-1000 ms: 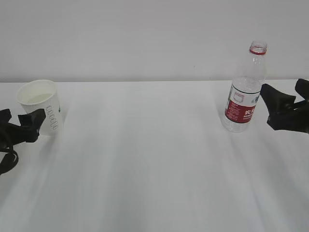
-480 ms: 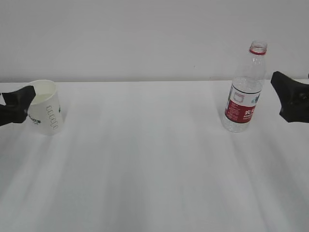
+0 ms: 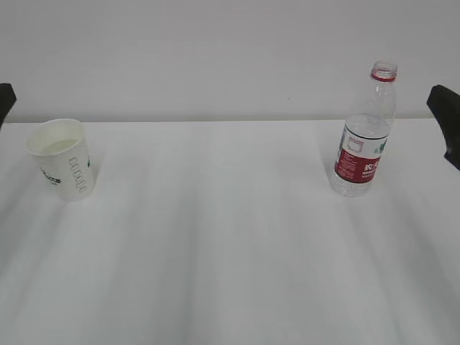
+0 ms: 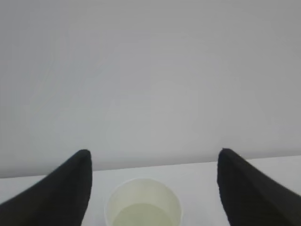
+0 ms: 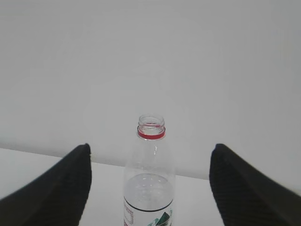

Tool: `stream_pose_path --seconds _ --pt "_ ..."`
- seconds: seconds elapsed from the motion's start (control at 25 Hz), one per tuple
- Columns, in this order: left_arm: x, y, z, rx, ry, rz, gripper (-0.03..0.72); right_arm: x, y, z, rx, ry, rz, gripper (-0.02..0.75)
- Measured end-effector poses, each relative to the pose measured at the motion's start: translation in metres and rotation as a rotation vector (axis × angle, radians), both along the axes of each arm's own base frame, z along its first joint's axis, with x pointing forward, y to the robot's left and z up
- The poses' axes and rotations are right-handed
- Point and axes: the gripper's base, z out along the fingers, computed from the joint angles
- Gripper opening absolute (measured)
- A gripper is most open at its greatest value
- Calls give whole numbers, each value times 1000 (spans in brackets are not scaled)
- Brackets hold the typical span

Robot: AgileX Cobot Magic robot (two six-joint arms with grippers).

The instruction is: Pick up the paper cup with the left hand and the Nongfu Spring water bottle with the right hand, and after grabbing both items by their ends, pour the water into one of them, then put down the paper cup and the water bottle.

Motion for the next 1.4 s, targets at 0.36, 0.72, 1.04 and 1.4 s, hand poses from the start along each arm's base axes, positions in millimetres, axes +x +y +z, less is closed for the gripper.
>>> stream_pose_path --seconds 0.36,0.72,1.04,1.4 --pt "-31 3 35 15 -74 -5 594 -29 -5 23 -45 -28 -7 589" --pt "-71 6 57 56 -84 -9 592 -62 -11 35 -66 -16 -15 589" --pt "-112 12 69 62 -96 10 588 -92 -16 43 -69 -32 -22 588" --pt "-144 16 72 91 -112 26 587 -127 -22 42 -71 -24 -30 589"
